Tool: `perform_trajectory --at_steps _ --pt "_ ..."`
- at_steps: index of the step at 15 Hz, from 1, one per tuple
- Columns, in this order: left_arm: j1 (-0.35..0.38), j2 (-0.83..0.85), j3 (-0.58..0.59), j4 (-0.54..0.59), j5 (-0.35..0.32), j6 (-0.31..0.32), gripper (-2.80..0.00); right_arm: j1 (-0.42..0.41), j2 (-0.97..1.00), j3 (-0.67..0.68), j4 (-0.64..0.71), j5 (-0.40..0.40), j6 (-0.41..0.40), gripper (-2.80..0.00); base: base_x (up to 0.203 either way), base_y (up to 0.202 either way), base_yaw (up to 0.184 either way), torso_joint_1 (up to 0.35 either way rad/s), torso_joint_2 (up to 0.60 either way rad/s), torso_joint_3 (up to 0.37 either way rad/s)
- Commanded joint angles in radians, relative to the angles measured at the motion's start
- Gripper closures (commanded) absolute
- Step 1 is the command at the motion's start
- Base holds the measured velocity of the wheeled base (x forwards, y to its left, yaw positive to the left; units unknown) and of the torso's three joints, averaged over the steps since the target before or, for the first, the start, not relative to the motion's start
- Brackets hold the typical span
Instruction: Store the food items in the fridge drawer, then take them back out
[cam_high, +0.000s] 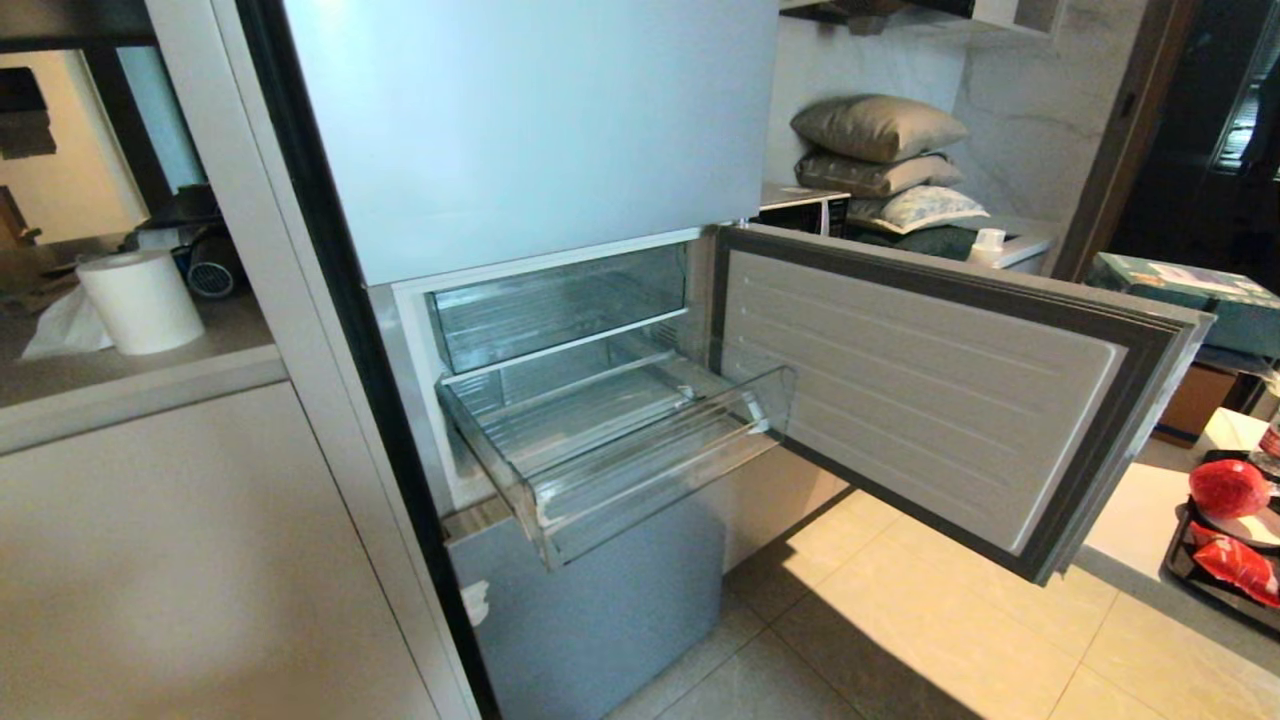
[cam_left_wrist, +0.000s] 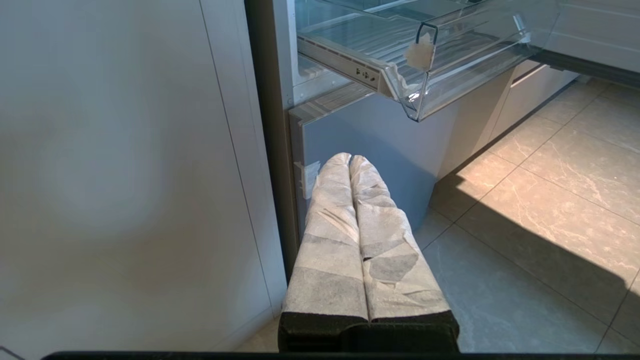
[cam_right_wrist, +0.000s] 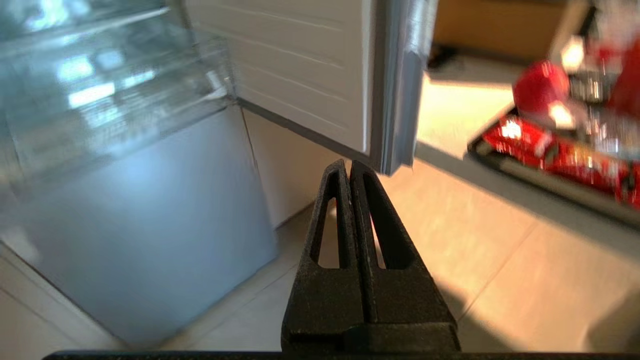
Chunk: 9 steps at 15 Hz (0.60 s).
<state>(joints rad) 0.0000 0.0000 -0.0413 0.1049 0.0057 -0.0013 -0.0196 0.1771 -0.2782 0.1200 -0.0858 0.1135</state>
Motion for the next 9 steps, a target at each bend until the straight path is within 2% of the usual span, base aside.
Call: perform_trajectory --at_steps 1,3,6,7,9 --pt "0.000 0.001 0.000 0.001 0.000 0.000 0.00 -0.075 0.330 -0.103 -0.011 -0.014 0.099 0.00 0.000 0.000 0.000 0.000 0.00 0.000" --pt "0.000 0.000 0.000 0.001 0.000 0.000 0.00 -0.247 0.581 -0.145 -0.105 -0.002 0.150 0.00 0.000 0.000 0.000 0.000 0.00 0.000" --pt "0.000 0.000 0.000 0.001 0.000 0.000 0.00 -0.569 0.933 -0.183 -0.353 0.094 0.175 0.00 0.000 0.000 0.000 0.000 0.00 0.000" --pt "0.000 0.000 0.000 0.001 0.000 0.000 0.00 -0.656 1.033 -0.201 -0.429 0.124 0.173 -2.80 0.000 0.000 0.000 0.000 0.00 0.000" --pt "0.000 0.002 0.000 0.001 0.000 0.000 0.00 -0.784 1.201 -0.249 -0.560 0.165 0.163 -2.80 0.000 0.000 0.000 0.000 0.00 0.000"
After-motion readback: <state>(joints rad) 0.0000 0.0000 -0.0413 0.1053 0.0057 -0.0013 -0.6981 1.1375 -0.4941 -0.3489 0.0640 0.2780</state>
